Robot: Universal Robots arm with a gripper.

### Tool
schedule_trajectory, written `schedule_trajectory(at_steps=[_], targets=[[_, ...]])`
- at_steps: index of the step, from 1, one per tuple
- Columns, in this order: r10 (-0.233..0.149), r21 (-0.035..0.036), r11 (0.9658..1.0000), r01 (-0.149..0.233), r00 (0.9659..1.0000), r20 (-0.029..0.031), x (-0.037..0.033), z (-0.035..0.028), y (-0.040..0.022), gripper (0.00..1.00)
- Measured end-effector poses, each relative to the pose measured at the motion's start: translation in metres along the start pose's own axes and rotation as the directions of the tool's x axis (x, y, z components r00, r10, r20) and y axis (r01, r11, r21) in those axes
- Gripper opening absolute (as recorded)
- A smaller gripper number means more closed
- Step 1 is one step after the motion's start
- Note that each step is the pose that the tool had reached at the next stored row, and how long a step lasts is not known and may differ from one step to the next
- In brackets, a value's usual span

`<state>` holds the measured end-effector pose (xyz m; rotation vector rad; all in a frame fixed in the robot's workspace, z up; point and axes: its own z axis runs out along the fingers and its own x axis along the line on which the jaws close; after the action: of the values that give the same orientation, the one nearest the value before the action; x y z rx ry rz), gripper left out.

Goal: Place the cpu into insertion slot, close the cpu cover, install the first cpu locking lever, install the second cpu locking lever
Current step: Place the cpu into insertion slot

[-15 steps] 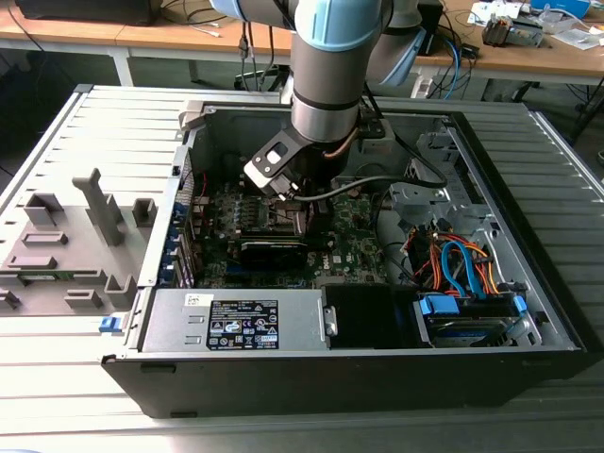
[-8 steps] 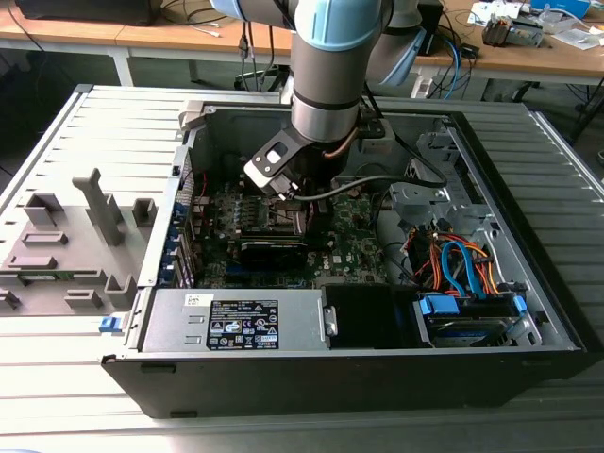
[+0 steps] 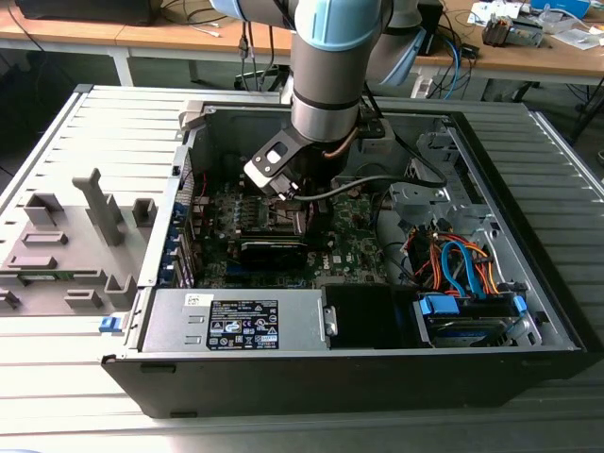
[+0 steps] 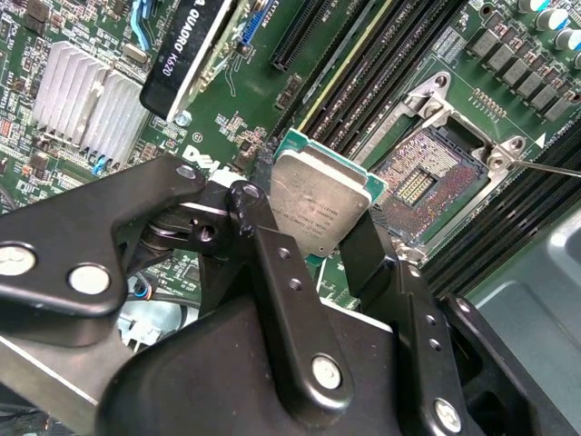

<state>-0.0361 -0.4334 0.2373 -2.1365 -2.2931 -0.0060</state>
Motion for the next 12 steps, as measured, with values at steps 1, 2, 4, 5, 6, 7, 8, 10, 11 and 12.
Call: schedule_trajectory(at_steps=[1, 2, 4, 5, 6, 7, 8, 10, 11, 12], targets=[[0.0, 0.0, 1.0, 0.0, 1.0, 0.0, 0.0, 0.0, 0.0, 0.55], [0.001, 0.0, 1.0, -0.001, 1.0, 0.0, 0.0, 0.0, 0.0, 0.55], [0.001, 0.0, 1.0, -0.001, 1.0, 0.0003, 0.0004, 0.0, 0.0001, 0.55], [0.001, 0.0001, 1.0, -0.001, 1.0, 0.0008, 0.002, 0.0, 0.0001, 0.55], [0.001, 0.0001, 1.0, -0.001, 1.0, 0.001, 0.0034, 0.0, 0.0003, 0.55], [0.001, 0.0001, 1.0, -0.001, 1.0, 0.001, 0.0042, 0.0, 0.0003, 0.55], [0.001, 0.0001, 1.0, -0.001, 1.0, 0.001, 0.0048, 0.0, 0.0004, 0.55], [0.001, 0.0001, 1.0, -0.001, 1.0, 0.0012, 0.0064, 0.0, 0.0005, 0.55], [0.001, 0.0001, 1.0, -0.001, 1.0, 0.0012, 0.0071, 0.0, 0.0005, 0.55], [0.001, 0.0001, 1.0, -0.001, 1.0, 0.0012, 0.0074, 0.0, 0.0006, 0.55]])
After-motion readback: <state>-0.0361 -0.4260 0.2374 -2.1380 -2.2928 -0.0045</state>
